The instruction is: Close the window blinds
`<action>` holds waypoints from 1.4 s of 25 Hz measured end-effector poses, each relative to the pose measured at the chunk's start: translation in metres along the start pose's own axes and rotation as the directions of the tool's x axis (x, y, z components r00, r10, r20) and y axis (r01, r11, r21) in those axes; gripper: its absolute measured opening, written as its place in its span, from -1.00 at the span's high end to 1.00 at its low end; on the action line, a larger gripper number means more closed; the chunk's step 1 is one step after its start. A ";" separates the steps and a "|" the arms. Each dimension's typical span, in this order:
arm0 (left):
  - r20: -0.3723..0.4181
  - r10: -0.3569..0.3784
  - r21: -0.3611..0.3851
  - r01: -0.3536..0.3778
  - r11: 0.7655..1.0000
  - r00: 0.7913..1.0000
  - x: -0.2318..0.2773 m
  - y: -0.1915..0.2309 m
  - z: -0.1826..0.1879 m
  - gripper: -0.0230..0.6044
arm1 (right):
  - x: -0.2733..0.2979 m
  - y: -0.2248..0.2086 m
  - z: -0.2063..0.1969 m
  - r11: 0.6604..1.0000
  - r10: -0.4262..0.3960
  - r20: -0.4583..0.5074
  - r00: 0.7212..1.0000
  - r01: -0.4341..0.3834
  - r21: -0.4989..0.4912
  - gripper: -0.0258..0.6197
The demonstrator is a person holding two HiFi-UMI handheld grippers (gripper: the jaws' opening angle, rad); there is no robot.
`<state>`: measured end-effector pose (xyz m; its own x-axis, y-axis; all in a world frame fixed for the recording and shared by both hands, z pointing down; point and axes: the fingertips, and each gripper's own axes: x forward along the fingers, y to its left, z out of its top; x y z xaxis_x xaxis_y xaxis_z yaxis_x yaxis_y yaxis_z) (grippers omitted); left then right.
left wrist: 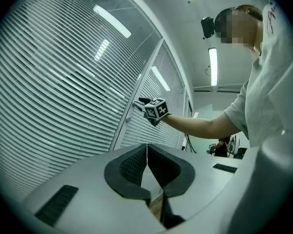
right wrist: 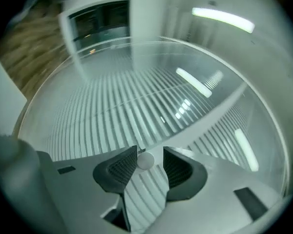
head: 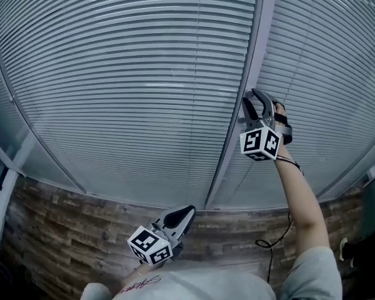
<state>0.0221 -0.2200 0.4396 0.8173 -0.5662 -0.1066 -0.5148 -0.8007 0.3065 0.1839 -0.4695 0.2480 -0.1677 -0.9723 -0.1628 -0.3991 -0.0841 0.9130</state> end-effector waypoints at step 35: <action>0.010 0.013 -0.035 -0.013 0.999 1.000 -0.003 0.008 -0.002 0.87 | 0.024 -0.003 -0.032 0.698 -0.087 -0.161 0.983 0.176 0.694 0.51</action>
<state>0.0163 -0.2249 0.4446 0.8081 -0.5785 -0.1116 -0.5156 -0.7860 0.3411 0.2099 -0.4996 0.2535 0.0153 -0.9836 -0.1796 -0.9337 -0.0783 0.3494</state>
